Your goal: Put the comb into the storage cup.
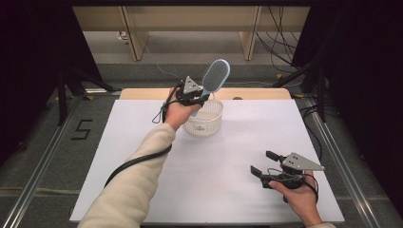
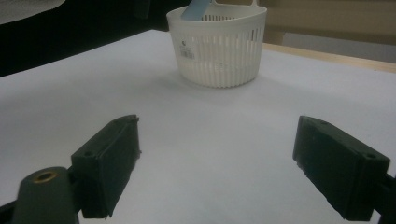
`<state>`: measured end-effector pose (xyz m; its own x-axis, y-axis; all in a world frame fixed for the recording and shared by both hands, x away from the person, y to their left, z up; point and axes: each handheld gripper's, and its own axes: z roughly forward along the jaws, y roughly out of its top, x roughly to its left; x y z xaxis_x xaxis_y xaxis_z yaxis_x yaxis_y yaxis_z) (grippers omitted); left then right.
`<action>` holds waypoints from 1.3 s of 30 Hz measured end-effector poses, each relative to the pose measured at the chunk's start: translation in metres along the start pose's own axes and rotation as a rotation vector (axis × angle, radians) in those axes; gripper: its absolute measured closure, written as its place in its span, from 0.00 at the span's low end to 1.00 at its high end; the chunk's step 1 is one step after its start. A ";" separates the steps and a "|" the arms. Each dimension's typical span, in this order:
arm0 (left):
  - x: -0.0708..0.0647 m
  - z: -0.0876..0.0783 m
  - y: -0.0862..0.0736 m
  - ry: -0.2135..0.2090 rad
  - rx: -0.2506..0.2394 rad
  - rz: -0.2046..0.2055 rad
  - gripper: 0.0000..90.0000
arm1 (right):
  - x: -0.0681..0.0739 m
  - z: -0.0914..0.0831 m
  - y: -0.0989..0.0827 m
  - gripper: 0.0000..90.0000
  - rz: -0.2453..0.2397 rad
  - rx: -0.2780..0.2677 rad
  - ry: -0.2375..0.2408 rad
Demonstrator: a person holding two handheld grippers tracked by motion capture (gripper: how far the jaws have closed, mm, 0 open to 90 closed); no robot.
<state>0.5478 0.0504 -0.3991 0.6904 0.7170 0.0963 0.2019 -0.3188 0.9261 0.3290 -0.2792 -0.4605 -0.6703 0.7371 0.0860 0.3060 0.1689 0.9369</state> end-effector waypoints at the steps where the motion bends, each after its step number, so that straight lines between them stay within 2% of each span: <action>1: 0.000 0.000 0.000 0.000 0.001 0.000 0.77 | 0.000 0.000 0.000 0.17 -0.001 -0.001 0.000; 39: 0.001 0.004 -0.016 -0.015 0.024 0.005 0.77 | 0.000 0.000 0.000 0.17 -0.002 0.006 0.002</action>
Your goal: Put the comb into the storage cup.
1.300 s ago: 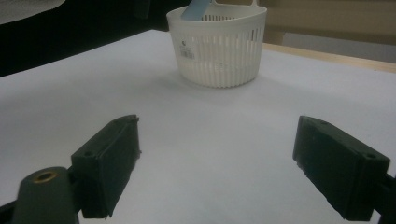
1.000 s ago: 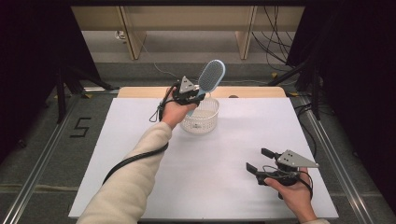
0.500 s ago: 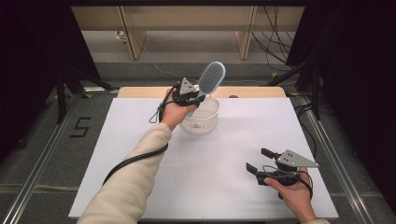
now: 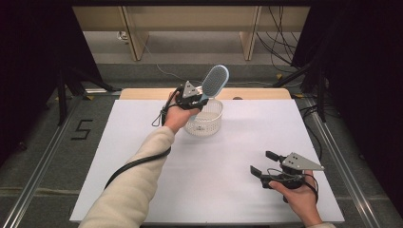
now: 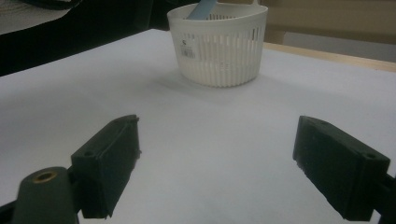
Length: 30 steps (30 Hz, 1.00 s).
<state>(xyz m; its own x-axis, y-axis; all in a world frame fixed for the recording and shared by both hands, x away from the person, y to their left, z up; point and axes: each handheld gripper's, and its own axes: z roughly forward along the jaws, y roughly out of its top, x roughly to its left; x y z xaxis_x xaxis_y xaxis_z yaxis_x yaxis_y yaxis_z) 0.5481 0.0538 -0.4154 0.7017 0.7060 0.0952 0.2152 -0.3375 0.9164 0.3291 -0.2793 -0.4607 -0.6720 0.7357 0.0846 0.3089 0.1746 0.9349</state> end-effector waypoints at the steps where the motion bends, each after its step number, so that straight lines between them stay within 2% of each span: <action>1: 0.000 0.000 0.000 0.001 0.001 -0.001 0.77 | 0.000 0.000 0.000 0.17 0.001 0.001 0.000; 17: -0.001 0.002 -0.006 -0.011 -0.003 0.012 0.77 | -0.001 0.001 -0.001 0.17 0.006 0.003 0.002; 30: -0.004 0.006 -0.010 -0.024 0.072 0.055 0.76 | -0.001 0.001 -0.001 0.17 0.006 0.003 0.003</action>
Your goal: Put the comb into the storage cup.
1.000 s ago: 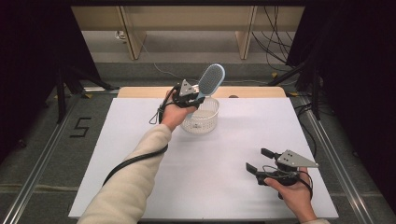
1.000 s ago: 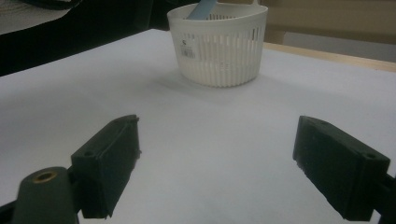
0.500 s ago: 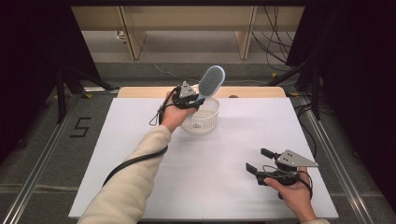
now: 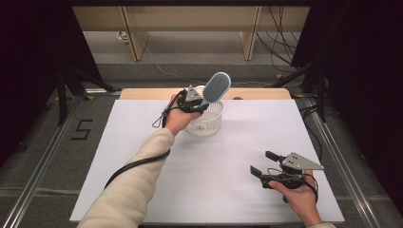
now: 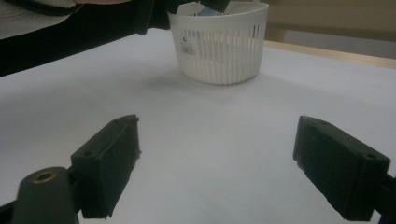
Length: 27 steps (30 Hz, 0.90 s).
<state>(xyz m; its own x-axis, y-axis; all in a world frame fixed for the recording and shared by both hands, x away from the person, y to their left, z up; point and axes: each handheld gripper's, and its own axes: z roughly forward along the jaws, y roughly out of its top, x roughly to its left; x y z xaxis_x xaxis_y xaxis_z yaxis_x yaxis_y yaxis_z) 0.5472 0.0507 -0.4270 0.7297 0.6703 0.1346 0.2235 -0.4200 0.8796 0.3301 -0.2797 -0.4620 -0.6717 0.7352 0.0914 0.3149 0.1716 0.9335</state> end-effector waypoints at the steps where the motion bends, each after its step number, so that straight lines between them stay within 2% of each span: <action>1: 0.000 0.000 0.000 -0.002 0.009 0.007 0.75 | 0.000 0.000 0.000 0.17 -0.002 0.002 -0.001; 6: 0.000 0.001 0.001 -0.010 0.032 0.022 0.75 | 0.000 0.000 0.000 0.17 -0.007 0.001 0.000; 8: 0.000 0.002 0.001 -0.016 0.039 0.019 0.74 | 0.000 0.000 0.000 0.17 -0.008 0.001 -0.002; 10: 0.001 0.001 0.002 -0.013 0.042 -0.005 0.73 | 0.001 0.000 0.000 0.17 -0.007 0.003 -0.003; 11: 0.001 0.000 0.002 -0.010 0.066 0.008 0.72 | 0.001 0.000 0.000 0.17 -0.006 0.002 -0.002; 14: 0.002 -0.002 0.003 -0.009 0.066 0.021 0.68 | 0.001 -0.001 0.000 0.17 -0.008 0.005 -0.004; 20: 0.004 -0.010 0.007 0.015 0.122 0.044 0.54 | 0.001 0.000 0.000 0.17 -0.007 0.004 -0.004; 23: 0.004 -0.014 0.010 0.017 0.104 0.014 0.47 | 0.001 0.000 0.000 0.17 -0.007 0.002 -0.005; 27: 0.006 -0.023 0.017 0.052 0.088 -0.005 0.37 | 0.001 0.000 0.000 0.17 -0.008 0.002 -0.005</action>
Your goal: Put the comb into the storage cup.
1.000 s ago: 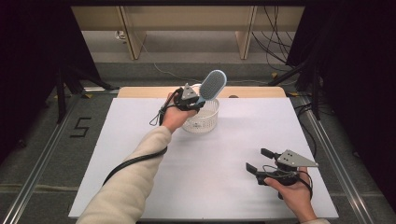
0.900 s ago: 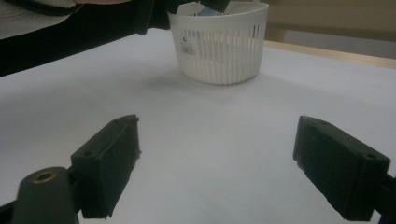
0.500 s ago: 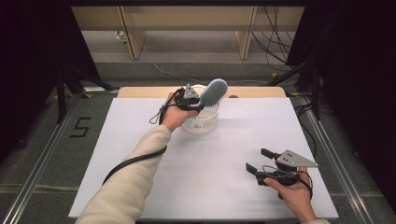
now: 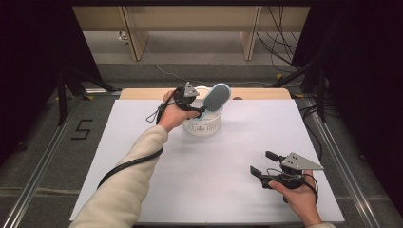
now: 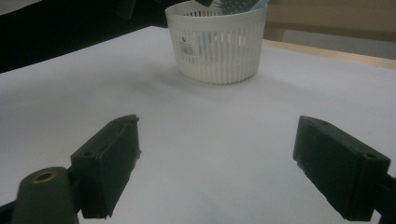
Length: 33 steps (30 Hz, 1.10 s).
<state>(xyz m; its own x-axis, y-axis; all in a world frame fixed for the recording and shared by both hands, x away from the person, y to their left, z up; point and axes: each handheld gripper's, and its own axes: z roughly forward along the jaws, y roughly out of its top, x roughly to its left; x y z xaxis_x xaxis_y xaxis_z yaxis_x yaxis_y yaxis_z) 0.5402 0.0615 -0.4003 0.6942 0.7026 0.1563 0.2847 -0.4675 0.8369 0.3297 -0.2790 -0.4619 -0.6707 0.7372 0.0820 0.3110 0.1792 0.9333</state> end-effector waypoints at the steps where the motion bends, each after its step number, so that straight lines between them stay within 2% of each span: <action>1: 0.000 -0.003 0.002 0.013 -0.011 -0.012 0.34 | 0.000 0.000 0.000 0.17 0.000 0.000 -0.001; 3: 0.002 -0.010 0.005 0.021 -0.029 -0.037 0.31 | 0.000 0.000 0.000 0.17 0.003 0.002 -0.001; 4: 0.002 -0.013 0.006 0.021 -0.033 -0.042 0.26 | 0.000 0.000 0.000 0.17 0.002 0.002 0.000; 6: 0.001 -0.018 0.007 0.015 -0.027 -0.030 0.26 | 0.000 0.000 0.000 0.17 0.001 0.002 0.000; 10: -0.002 -0.026 0.005 0.001 -0.002 -0.040 0.20 | 0.000 0.000 0.000 0.17 0.004 0.002 -0.001; 15: -0.005 -0.037 -0.001 -0.010 0.005 -0.054 0.16 | 0.000 0.000 0.000 0.17 0.003 0.001 -0.003; 22: -0.004 -0.049 -0.014 -0.008 0.000 -0.069 0.07 | -0.001 0.000 0.000 0.17 0.003 0.003 -0.007; 33: 0.005 -0.073 -0.046 0.013 -0.012 -0.100 0.07 | -0.002 -0.001 0.000 0.17 0.006 0.007 -0.013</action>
<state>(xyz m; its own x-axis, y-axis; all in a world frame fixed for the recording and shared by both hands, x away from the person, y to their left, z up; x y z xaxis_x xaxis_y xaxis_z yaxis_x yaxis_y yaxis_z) 0.4822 0.1255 -0.4000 0.6539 0.7525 0.0788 0.3441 -0.3885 0.8548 0.3304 -0.2809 -0.4622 -0.6602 0.7465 0.0826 0.3196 0.1797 0.9304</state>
